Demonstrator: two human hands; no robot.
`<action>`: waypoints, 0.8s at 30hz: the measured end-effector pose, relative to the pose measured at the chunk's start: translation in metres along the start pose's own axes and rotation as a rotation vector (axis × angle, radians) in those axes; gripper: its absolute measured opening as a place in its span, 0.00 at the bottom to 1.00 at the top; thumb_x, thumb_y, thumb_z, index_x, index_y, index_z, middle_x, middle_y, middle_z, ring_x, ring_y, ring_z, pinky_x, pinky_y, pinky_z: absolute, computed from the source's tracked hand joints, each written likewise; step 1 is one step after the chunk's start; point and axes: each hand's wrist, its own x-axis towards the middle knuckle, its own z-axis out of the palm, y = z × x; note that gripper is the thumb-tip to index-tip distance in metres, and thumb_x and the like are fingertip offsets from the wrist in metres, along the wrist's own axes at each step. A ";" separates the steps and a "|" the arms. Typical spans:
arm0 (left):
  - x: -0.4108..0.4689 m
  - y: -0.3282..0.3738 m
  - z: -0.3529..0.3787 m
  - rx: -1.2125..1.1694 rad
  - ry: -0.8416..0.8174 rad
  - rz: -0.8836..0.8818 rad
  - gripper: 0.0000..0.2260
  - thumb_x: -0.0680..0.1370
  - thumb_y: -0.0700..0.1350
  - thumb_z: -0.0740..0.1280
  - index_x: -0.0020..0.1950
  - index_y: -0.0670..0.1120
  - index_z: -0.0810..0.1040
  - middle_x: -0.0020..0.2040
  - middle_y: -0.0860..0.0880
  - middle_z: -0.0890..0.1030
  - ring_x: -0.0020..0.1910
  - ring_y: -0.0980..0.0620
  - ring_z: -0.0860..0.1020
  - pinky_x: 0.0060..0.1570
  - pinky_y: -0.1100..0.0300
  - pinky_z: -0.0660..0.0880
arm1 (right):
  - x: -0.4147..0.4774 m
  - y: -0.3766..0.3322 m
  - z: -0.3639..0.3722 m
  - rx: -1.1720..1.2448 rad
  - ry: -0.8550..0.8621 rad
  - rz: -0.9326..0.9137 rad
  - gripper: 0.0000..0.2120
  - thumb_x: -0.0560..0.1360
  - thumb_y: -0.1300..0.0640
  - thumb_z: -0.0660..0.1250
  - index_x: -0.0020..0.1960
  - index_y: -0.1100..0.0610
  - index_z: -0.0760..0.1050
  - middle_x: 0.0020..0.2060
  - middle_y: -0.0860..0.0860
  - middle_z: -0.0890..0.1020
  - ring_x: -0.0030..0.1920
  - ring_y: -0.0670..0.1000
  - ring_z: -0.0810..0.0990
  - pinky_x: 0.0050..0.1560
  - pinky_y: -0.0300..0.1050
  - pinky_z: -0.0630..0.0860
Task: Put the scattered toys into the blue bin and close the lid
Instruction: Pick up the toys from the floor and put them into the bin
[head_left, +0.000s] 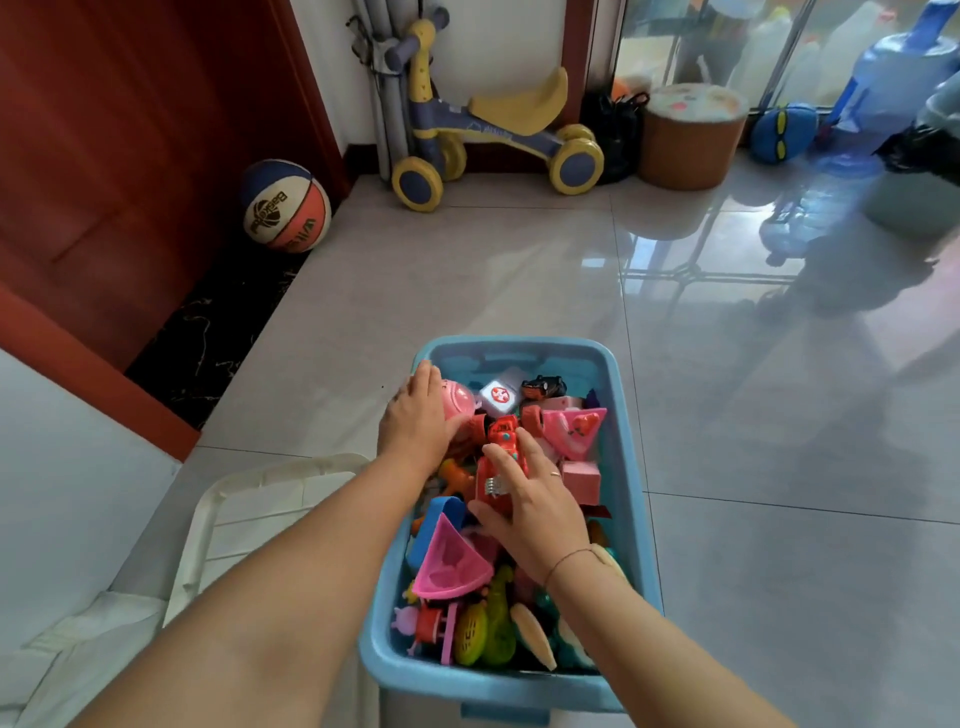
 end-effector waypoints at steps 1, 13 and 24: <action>0.005 0.004 -0.002 0.083 0.017 0.014 0.30 0.76 0.62 0.60 0.69 0.41 0.66 0.68 0.44 0.66 0.64 0.44 0.70 0.60 0.53 0.69 | 0.000 0.003 0.000 0.013 0.011 0.007 0.29 0.72 0.38 0.63 0.71 0.43 0.61 0.76 0.53 0.57 0.72 0.56 0.64 0.64 0.49 0.73; -0.034 0.030 0.007 0.207 -0.172 -0.066 0.29 0.82 0.51 0.51 0.76 0.41 0.40 0.59 0.40 0.77 0.54 0.43 0.78 0.46 0.53 0.74 | -0.009 -0.011 0.002 -0.103 0.070 0.163 0.25 0.68 0.44 0.68 0.63 0.48 0.70 0.69 0.60 0.66 0.60 0.63 0.72 0.51 0.55 0.77; -0.049 -0.015 -0.040 -0.464 -0.212 -0.086 0.23 0.80 0.56 0.54 0.73 0.48 0.60 0.59 0.40 0.78 0.58 0.40 0.76 0.53 0.52 0.71 | -0.025 -0.038 -0.006 -0.051 0.040 0.220 0.32 0.74 0.36 0.56 0.75 0.40 0.50 0.77 0.56 0.47 0.76 0.58 0.45 0.73 0.60 0.41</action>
